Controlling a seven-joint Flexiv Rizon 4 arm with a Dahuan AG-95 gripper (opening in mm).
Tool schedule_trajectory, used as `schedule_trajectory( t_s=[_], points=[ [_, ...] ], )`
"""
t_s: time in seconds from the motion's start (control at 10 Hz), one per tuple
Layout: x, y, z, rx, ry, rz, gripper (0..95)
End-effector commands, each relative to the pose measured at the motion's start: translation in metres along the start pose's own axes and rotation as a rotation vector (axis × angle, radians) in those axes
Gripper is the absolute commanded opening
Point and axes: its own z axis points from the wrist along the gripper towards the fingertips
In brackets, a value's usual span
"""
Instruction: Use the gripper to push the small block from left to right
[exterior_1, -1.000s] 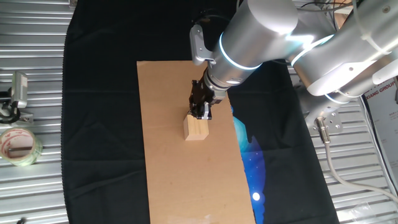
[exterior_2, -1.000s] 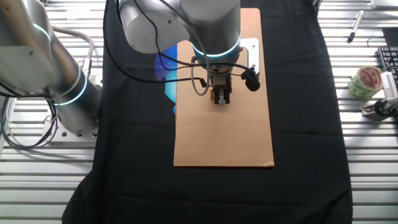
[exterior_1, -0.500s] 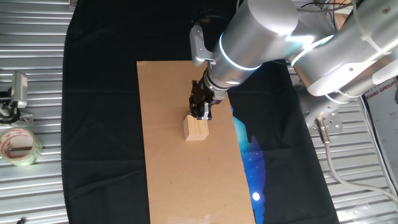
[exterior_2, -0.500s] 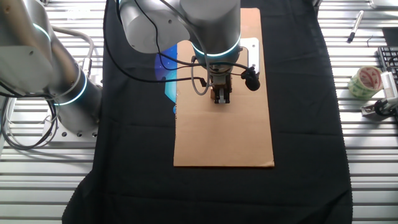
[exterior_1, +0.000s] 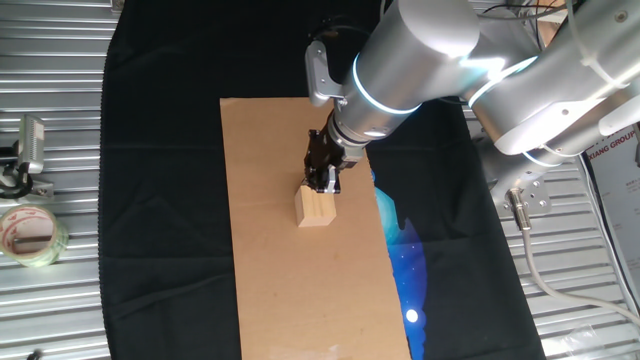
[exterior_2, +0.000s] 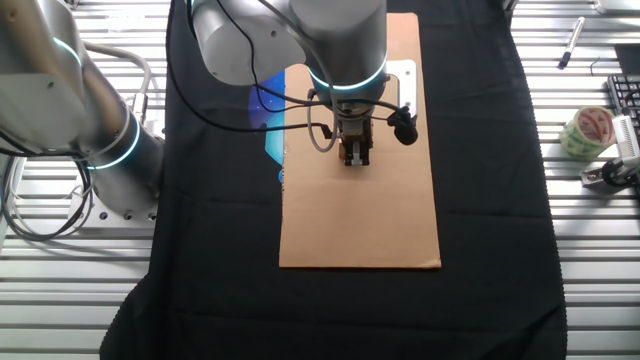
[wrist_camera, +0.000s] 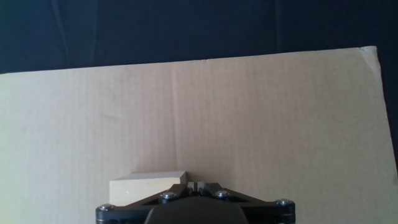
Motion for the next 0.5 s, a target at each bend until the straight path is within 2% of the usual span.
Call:
schedule_trajectory(
  t_s=[0.1,0.5],
  points=[
    [0.0,0.0,0.0001,0.005,-0.005,0.002,0.0],
    [-0.0001,0.0021,0.001,0.006,-0.006,0.006,0.0]
  ],
)
